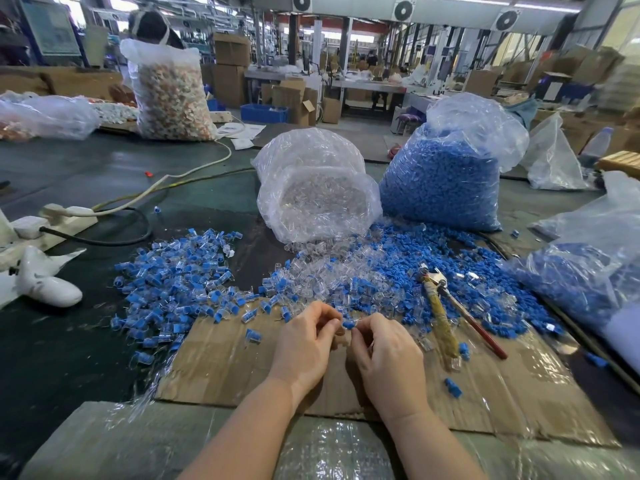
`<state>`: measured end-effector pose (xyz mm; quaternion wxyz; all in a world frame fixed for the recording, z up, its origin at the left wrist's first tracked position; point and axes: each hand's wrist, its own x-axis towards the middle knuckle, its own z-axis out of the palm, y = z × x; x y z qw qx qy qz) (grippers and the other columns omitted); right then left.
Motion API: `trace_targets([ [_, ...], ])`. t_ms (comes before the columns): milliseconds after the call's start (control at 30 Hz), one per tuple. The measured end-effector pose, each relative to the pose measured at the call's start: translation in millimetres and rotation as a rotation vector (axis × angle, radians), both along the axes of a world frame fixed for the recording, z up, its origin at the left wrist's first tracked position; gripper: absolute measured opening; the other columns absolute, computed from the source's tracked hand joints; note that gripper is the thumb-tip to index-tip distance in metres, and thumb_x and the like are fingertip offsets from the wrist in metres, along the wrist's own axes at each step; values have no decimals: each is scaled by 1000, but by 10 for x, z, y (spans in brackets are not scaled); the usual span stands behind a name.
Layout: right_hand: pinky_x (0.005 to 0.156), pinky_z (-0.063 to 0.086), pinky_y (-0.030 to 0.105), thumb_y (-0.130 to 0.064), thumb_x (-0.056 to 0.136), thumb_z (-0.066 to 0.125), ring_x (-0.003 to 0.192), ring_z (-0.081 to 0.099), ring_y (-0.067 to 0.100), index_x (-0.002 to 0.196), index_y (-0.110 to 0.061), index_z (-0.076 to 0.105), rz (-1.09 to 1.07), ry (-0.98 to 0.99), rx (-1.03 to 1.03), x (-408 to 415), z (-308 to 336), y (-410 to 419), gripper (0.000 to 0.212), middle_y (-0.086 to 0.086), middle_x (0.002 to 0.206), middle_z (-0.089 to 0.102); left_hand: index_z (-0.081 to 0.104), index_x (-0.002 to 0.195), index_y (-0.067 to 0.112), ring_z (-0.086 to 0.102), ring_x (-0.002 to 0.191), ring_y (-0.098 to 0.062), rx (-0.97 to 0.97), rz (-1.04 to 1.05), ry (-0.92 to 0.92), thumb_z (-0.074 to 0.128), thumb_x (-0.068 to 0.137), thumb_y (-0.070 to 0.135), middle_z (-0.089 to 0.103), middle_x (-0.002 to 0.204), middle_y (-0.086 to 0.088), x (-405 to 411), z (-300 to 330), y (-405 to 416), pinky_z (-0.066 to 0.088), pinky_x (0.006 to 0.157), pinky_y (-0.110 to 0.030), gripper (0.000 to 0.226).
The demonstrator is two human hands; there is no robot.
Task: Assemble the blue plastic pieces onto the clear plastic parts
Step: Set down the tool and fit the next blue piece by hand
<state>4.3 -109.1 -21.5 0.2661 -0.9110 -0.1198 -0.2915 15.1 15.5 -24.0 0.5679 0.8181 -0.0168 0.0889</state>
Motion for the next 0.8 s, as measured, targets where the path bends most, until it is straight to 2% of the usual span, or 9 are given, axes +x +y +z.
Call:
trace_targets([
  [233,51,34,21,-9,63,82,48,51,18,61,-13,54,-14,-41,-57,6,-9,-1,29,-2,52,53,57,81,32,61,72,9,36,15,-45,58,89,12,65,76,11,-44,11,-9,47,64,-7,22],
  [400,46,38,27,-12,67,80,48,51,18,60,-13,54,-3,15,-33,-5,-21,2,27,-2,52,54,58,86,31,58,75,13,148,-15,-93,58,90,15,63,78,16,-71,3,-20,45,66,-4,17],
  [533,57,38,26,-18,80,70,62,55,16,69,-14,61,37,108,42,4,-20,-18,15,-3,64,61,58,83,30,61,75,8,17,-23,-28,56,91,10,65,80,10,-52,18,-7,48,66,-8,22],
  [667,62,44,22,-14,79,71,69,56,11,81,-14,66,103,41,81,-23,14,-10,6,-8,74,63,59,85,26,63,71,1,-125,0,21,53,92,8,65,81,4,-30,28,2,50,64,-12,20],
  [800,71,44,19,-8,79,70,79,55,12,99,-14,67,151,37,84,-11,17,-29,20,-8,84,60,60,87,23,63,71,-1,-127,-15,36,53,92,9,66,81,3,-24,29,10,51,63,-13,17],
])
